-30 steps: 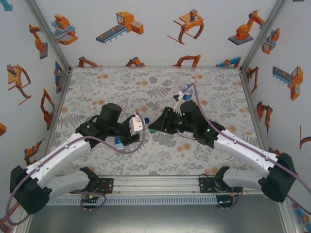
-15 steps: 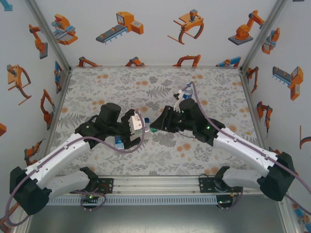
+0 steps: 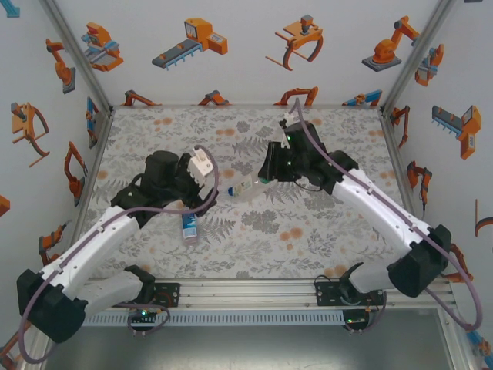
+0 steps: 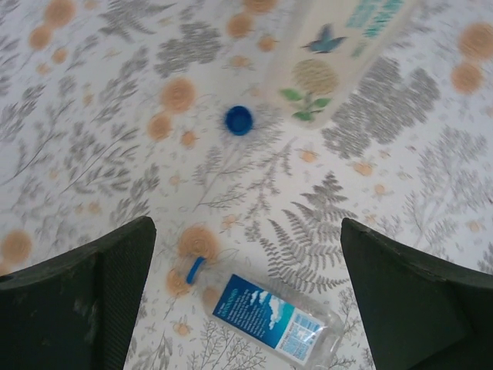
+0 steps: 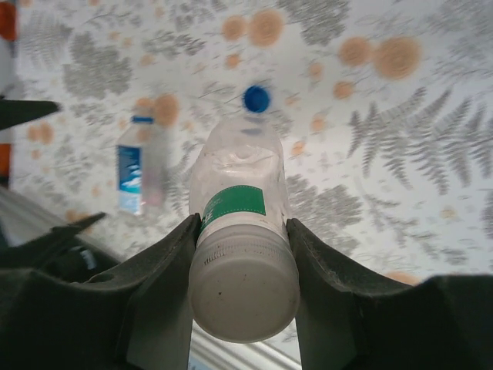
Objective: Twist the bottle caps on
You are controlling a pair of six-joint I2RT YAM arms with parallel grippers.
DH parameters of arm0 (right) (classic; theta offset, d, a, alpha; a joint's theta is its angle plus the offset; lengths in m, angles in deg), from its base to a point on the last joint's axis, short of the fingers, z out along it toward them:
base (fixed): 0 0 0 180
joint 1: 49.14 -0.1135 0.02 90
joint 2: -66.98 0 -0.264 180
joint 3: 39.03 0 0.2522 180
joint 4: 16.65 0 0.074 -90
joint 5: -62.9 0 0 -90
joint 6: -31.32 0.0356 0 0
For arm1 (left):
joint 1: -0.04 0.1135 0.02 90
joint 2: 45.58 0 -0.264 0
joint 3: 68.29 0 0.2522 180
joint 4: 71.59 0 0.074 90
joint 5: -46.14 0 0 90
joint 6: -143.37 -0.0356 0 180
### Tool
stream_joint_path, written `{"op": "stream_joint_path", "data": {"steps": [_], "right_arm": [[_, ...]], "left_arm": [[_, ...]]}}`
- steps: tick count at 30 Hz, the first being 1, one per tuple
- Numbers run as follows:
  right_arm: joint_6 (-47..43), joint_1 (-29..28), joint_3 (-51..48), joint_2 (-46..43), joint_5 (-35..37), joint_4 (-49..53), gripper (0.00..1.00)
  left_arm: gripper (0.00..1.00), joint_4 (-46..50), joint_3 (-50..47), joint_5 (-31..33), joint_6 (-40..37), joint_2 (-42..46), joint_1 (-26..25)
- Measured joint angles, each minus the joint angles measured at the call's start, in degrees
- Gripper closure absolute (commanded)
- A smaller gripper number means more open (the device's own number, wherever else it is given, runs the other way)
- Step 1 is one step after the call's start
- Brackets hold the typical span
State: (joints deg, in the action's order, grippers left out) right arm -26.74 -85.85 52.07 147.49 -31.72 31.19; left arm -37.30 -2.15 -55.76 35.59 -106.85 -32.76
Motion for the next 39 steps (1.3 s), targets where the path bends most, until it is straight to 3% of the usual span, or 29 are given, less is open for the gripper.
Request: {"op": "stream_joint_path", "data": {"steps": [3,6,17,26,28,34,39], "right_arm": [[-4.5,1.6,5.8,5.2,2.0,3.3,0.72],[-8.4,3.0,10.9,10.1,3.5,5.7,0.72],[-18.4,8.3,31.1,30.1,7.2,12.2,0.73],[-23.4,10.1,44.7,40.6,9.0,17.7,0.73],[-23.9,10.2,45.7,41.4,9.0,18.1,0.69],[-24.2,10.2,46.3,41.6,8.9,19.4,0.44],[-24.3,10.2,46.6,41.7,8.8,19.7,0.37]], "left_arm": [[0.03,-0.4,2.3,9.1,5.6,-2.8,0.9],[0.03,0.5,4.1,13.7,9.0,-6.1,1.4],[0.03,2.4,4.9,14.3,14.9,-8.5,1.4],[0.03,2.9,5.1,15.3,16.3,-8.5,1.0],[0.03,4.0,5.3,15.6,16.1,-9.2,0.5],[0.03,7.0,7.5,15.3,15.8,-14.1,-0.9],[0.03,7.9,7.6,14.3,15.7,-14.4,-1.6]]}}
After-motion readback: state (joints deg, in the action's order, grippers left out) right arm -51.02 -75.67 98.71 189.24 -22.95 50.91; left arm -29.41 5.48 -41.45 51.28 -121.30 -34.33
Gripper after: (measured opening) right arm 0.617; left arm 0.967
